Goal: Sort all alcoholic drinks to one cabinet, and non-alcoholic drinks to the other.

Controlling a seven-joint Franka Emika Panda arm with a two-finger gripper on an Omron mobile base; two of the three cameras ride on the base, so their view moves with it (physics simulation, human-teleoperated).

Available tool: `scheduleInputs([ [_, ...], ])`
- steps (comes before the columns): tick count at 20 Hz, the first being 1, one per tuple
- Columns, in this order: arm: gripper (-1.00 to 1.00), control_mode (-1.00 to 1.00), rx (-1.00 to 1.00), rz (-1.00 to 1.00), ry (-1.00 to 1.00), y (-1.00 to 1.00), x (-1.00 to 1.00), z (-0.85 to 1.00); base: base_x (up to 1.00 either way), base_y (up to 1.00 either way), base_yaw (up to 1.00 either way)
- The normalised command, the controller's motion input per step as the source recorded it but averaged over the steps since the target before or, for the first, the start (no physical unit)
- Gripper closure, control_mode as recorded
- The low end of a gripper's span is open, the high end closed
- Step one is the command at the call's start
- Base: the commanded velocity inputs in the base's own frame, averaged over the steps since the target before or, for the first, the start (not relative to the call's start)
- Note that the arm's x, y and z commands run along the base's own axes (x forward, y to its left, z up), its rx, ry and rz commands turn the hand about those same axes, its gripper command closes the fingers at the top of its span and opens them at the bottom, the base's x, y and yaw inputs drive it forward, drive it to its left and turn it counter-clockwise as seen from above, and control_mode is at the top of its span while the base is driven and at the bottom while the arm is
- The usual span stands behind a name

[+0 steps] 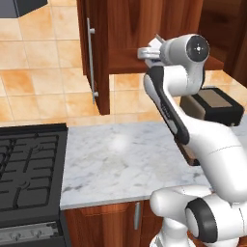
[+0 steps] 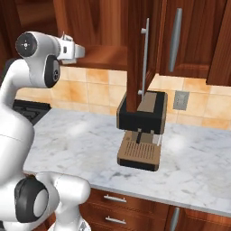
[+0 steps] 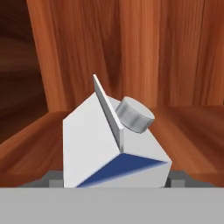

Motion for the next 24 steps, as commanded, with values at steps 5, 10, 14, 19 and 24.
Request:
scheduleInputs([
  [5, 1.00, -1.00, -0.03, 0.00, 0.00, 0.02, 0.67, 0.00, 0.00, 0.00, 0.00],
  [10, 1.00, -1.00, -0.02, 0.00, 0.00, 0.00, 0.66, -0.16, 0.00, 0.00, 0.00],
  [14, 1.00, -1.00, 0.00, 0.00, 0.00, 0.00, 0.56, -0.14, 0.00, 0.00, 0.00],
  [19, 1.00, -1.00, 0.00, 0.00, 0.00, 0.00, 0.56, -0.06, 0.00, 0.00, 0.00],
  [24, -1.00, -1.00, 0.00, 0.00, 0.00, 0.00, 0.36, -0.08, 0.00, 0.00, 0.00],
])
